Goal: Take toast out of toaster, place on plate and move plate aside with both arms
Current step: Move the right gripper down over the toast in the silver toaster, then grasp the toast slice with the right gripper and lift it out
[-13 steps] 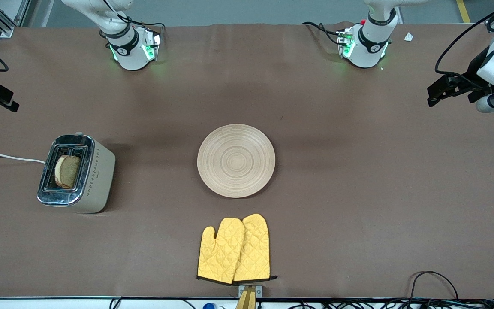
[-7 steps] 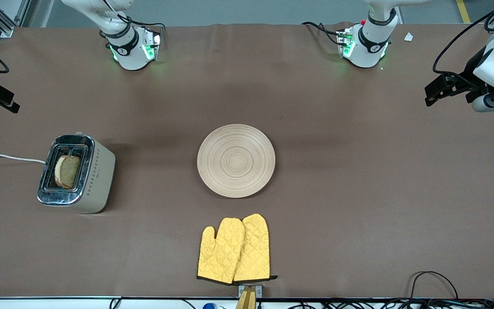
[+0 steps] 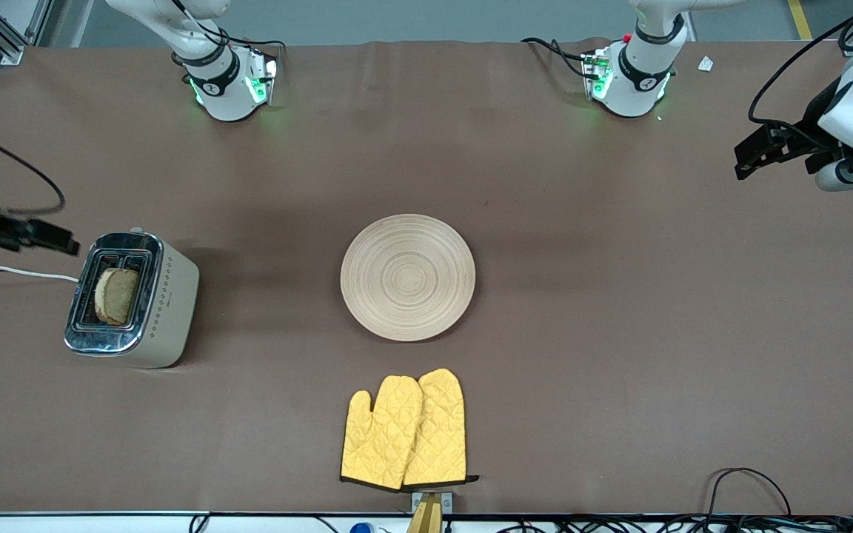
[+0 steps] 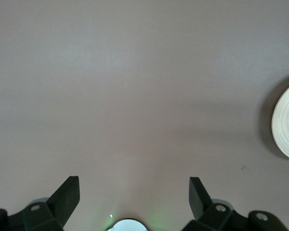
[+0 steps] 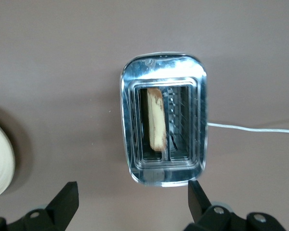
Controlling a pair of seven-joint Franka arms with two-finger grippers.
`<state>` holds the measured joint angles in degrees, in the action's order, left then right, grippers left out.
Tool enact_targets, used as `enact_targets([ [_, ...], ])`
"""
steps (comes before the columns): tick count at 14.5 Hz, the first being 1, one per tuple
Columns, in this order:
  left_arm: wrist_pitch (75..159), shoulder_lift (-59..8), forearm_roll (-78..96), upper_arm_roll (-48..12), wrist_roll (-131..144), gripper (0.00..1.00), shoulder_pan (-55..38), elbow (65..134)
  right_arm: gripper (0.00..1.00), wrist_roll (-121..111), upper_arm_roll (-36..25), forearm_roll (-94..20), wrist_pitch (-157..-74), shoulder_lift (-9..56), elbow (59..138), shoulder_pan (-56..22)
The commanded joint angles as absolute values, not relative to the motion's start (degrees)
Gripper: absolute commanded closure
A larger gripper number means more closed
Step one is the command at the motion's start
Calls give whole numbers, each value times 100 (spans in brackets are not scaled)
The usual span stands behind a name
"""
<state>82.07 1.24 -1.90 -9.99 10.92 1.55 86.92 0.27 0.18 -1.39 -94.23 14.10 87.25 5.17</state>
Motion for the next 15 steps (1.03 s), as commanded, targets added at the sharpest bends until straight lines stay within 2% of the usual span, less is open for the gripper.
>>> enact_targets([
  [1,8024,44,-167,-1020,1037,0,141,8446,0,-53,53,-237,-9676,2212,8622,598],
  [5,8024,26,-149,-1011,1028,0,158,8438,0,-220,53,-229,-10151,2619,8859,747],
  [6,8024,26,-149,-1011,1028,0,150,8437,7,-228,53,-229,-10143,2645,8859,756],
  [8,8024,26,-149,-1011,1028,0,149,8403,44,-307,53,-194,-10108,2646,8851,756],
  [9,8024,26,-149,-1011,1028,0,141,8402,57,-360,53,-176,-10099,2646,8842,756],
  [11,8024,35,-149,-1011,1037,0,132,8402,73,-492,53,-176,-10099,2637,8807,765],
  [15,8024,35,-158,-1011,1037,0,141,8402,93,-501,44,-28,-10090,2584,8754,730],
])
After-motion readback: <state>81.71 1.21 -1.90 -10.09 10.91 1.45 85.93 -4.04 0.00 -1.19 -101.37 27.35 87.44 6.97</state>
